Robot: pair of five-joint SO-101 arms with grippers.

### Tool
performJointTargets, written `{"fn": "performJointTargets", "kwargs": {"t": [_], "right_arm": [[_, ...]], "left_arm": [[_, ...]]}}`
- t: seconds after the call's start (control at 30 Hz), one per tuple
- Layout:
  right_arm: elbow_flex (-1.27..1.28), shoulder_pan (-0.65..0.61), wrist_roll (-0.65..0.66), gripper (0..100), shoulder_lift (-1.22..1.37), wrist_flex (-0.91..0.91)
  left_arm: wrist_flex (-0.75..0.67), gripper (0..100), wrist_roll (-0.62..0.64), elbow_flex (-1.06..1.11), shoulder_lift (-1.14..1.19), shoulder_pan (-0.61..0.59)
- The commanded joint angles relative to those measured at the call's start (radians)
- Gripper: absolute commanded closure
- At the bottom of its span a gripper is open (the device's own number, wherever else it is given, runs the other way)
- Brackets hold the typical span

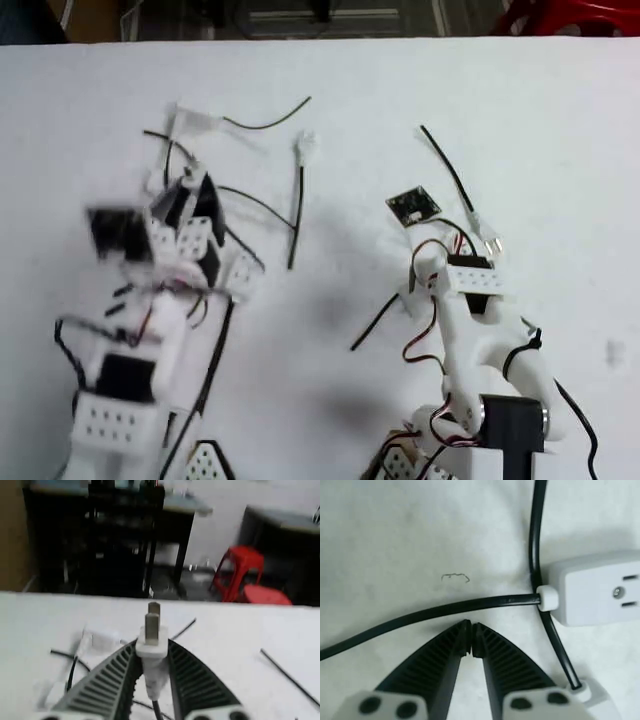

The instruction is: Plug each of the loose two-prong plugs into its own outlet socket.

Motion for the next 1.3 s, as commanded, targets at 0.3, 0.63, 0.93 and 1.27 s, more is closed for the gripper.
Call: {"fn": "performJointTargets", "kwargs": {"t": [0.3,0.63,0.93,1.27], "right_arm": [[-0.295,-0.145,-0.011,97.8,-0.225,0.246],[-1.172,-0.673,-0.003,97.9,-0.481,0.7],[-1.462,-1.026,-0.002,97.9,-0.343,0.846],[-1.458,-0.871,0.087,97.9,-0.064,0.644]], "left_arm": [[-0.104,98,0.0,0.064,-0.332,0.111],[-0.104,98,-0.008,0.061,-0.341,0.312],[-0.104,98,-0.008,0.084,-0.338,0.32],[-0.104,98,-0.008,0.083,-0.34,0.312]]}}
